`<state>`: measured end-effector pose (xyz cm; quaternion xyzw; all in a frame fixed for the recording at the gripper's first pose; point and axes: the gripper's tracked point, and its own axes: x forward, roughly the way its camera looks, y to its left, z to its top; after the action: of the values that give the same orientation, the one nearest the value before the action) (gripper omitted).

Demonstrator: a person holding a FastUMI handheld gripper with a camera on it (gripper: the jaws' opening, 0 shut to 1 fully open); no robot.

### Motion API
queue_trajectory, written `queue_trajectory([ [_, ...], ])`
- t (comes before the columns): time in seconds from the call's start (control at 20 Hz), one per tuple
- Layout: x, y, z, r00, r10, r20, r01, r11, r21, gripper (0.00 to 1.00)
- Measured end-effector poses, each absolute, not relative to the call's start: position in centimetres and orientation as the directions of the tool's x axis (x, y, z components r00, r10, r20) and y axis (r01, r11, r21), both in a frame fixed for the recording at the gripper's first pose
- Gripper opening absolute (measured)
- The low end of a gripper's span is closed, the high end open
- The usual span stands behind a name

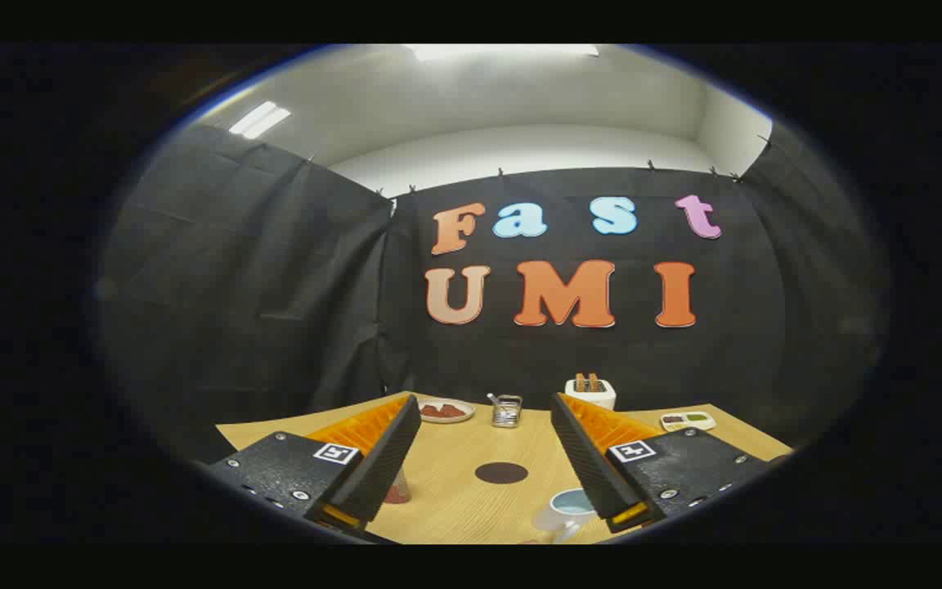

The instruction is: Take the bottle from table, then pour the juice into the cup, finally place the bottle on the coaster

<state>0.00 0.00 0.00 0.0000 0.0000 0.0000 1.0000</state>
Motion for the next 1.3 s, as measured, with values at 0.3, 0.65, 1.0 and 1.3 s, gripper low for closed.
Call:
queue_trajectory([
  [0.3, 0.1, 0.3, -0.2, 1.000, 0.009, -0.004, -0.009, 1.000, 0.011, 0.95],
  [0.65, 0.2, 0.6, -1.0, 0.999, 0.023, -0.028, -0.021, 0.999, 0.040, 0.95],
  [1.0, 0.2, 1.0, -1.4, 0.999, 0.025, -0.033, -0.025, 0.999, 0.023, 0.95],
  [1.3, 0.2, 1.1, -1.7, 0.999, 0.018, -0.037, -0.017, 0.999, 0.028, 0.95],
])
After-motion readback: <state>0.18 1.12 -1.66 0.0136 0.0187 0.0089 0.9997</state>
